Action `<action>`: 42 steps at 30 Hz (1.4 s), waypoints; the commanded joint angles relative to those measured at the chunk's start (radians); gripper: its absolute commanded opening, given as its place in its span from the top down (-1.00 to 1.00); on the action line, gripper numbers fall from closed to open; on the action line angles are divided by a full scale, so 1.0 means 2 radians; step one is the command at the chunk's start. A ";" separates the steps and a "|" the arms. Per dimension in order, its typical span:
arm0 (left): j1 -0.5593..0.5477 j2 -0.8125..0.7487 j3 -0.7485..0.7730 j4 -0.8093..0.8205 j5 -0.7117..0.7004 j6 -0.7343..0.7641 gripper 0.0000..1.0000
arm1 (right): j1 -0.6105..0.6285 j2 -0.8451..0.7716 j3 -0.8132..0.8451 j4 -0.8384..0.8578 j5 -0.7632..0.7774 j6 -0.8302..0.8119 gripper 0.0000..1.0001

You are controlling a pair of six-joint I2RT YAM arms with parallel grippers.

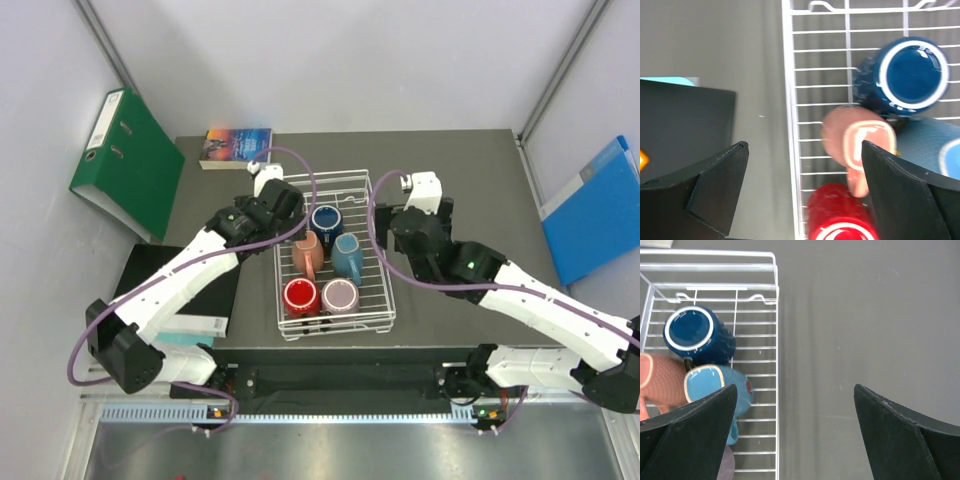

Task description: Unload the cups from the dish rack

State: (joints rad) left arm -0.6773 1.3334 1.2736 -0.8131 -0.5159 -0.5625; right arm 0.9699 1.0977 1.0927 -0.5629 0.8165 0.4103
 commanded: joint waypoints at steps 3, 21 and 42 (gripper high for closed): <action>-0.026 0.017 0.008 0.028 0.026 -0.051 -0.95 | -0.012 0.013 0.043 0.028 -0.012 -0.030 -0.99; -0.053 0.050 -0.016 0.039 0.030 -0.092 -0.94 | -0.014 0.006 0.022 0.024 -0.031 -0.027 -0.99; -0.053 0.128 -0.026 0.064 0.014 -0.091 -0.96 | -0.015 -0.003 0.005 0.009 -0.030 -0.012 -0.99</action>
State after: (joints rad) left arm -0.7807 1.5826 1.2274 -0.7258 -0.4778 -0.7319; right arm 0.9501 1.1183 1.1091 -0.5507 0.7486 0.3782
